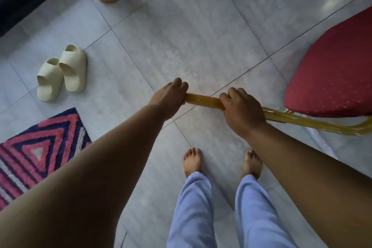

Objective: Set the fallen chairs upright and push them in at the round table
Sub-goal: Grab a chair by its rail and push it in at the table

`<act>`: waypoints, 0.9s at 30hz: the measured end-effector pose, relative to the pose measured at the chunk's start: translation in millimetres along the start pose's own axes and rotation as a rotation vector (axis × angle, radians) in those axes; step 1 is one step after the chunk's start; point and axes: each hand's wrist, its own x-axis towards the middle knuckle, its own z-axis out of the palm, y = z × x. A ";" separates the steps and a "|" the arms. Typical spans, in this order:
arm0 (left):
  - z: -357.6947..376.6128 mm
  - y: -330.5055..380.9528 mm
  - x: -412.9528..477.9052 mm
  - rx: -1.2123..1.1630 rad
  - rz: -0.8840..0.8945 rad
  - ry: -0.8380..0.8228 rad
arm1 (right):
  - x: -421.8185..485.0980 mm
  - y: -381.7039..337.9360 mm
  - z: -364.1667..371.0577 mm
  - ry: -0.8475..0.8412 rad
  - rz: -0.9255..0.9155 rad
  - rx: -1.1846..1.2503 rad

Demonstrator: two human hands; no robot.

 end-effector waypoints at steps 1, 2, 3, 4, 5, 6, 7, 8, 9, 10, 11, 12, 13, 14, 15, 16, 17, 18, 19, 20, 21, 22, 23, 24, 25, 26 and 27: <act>-4.9 5.2 -3.6 0.004 0.007 0.004 | -4.6 1.0 -6.4 0.003 0.007 0.003; -9.3 10.4 -8.4 0.004 0.018 0.017 | -10.2 1.6 -13.1 0.006 0.011 0.006; -15.8 16.4 -14.2 0.001 0.026 0.030 | -16.6 2.0 -21.4 0.012 0.017 0.008; -23.0 22.7 -20.9 -0.006 0.042 0.050 | -23.8 2.5 -30.8 0.024 0.025 0.012; -31.5 29.9 -28.7 -0.013 0.058 0.072 | -31.8 3.1 -41.9 0.039 0.034 0.016; -40.9 37.6 -37.1 -0.021 0.077 0.101 | -41.0 3.6 -53.5 0.055 0.046 0.020; -52.2 46.1 -46.2 -0.031 0.096 0.129 | -51.0 4.3 -66.1 0.072 0.060 0.027; -64.6 54.8 -55.5 -0.043 0.126 0.162 | -61.6 4.9 -79.8 0.091 0.074 0.037; -78.2 64.1 -64.7 -0.050 0.165 0.195 | -72.5 5.6 -94.3 0.109 0.091 0.050; -92.7 74.8 -74.4 -0.052 0.206 0.220 | -84.6 6.2 -109.9 0.125 0.110 0.067; -108.8 87.1 -84.2 -0.047 0.238 0.239 | -97.3 6.9 -126.1 0.141 0.132 0.092; -125.5 100.2 -93.5 -0.037 0.262 0.261 | -109.7 8.0 -142.1 0.164 0.150 0.121; -143.3 114.6 -102.9 -0.026 0.287 0.286 | -122.9 9.5 -158.6 0.194 0.167 0.147; -161.3 130.0 -111.8 -0.012 0.319 0.311 | -135.9 11.2 -174.5 0.225 0.180 0.165; -180.2 147.1 -120.6 0.008 0.355 0.332 | -148.6 13.1 -190.8 0.254 0.194 0.175; -198.4 164.9 -129.1 0.035 0.390 0.353 | -161.1 14.4 -206.9 0.278 0.215 0.183; -215.1 183.4 -137.0 0.061 0.418 0.372 | -173.7 15.6 -222.5 0.296 0.242 0.191; -229.6 202.1 -144.8 0.076 0.442 0.388 | -187.3 17.5 -236.6 0.311 0.273 0.198; -242.1 220.6 -152.1 0.088 0.465 0.397 | -201.5 20.3 -248.8 0.328 0.304 0.208; -252.5 239.1 -158.2 0.107 0.491 0.401 | -215.3 24.3 -259.3 0.352 0.334 0.214; -261.1 257.7 -163.7 0.138 0.523 0.406 | -229.5 28.8 -267.9 0.377 0.360 0.213; -267.4 276.6 -169.4 0.172 0.560 0.413 | -244.5 32.6 -275.6 0.401 0.381 0.208; -271.9 295.7 -175.9 0.204 0.594 0.417 | -259.1 35.3 -283.1 0.425 0.399 0.204; -274.6 315.1 -181.8 0.233 0.625 0.421 | -272.2 37.3 -290.4 0.451 0.409 0.205; -275.4 335.1 -187.9 0.260 0.657 0.427 | -285.0 38.0 -298.5 0.482 0.402 0.206; -274.5 355.1 -194.2 0.285 0.688 0.435 | -296.6 38.1 -306.6 0.515 0.376 0.210; -272.2 375.2 -200.2 0.308 0.716 0.445 | -308.2 38.5 -314.8 0.547 0.342 0.217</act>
